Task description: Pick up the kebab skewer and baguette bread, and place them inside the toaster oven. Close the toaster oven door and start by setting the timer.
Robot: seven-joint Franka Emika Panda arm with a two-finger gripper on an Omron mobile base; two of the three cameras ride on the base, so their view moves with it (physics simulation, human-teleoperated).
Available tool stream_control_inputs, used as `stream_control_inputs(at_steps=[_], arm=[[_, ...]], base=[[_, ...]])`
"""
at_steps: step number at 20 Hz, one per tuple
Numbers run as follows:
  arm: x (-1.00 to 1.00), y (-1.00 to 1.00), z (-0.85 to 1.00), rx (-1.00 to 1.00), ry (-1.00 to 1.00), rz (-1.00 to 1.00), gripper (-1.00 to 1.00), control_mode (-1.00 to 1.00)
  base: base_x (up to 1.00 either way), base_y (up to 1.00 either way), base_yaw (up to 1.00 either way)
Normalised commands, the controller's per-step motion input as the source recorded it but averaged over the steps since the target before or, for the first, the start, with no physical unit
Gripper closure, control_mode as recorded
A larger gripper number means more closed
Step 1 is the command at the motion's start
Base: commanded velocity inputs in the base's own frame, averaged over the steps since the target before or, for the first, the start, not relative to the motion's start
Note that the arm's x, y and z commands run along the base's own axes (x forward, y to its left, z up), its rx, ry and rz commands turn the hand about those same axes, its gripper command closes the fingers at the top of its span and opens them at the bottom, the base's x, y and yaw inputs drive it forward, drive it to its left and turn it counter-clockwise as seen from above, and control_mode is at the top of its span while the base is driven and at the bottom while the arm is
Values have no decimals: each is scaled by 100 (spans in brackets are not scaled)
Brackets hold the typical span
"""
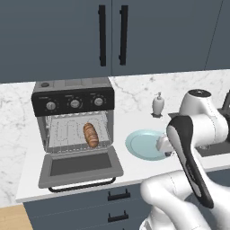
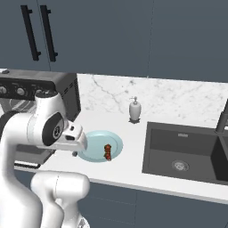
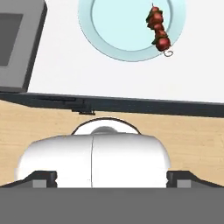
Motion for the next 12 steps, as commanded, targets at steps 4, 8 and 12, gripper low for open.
stream_control_inputs(at_steps=[4,8,12], arm=[[36,-80,-12,-9,2,0,-100,-100],[63,-39,-41,-5,3,0,-100,-100],[57,-24,-39,-5,4,0,-100,-100]], base=[[0,0,0],[0,0,0],[0,0,0]])
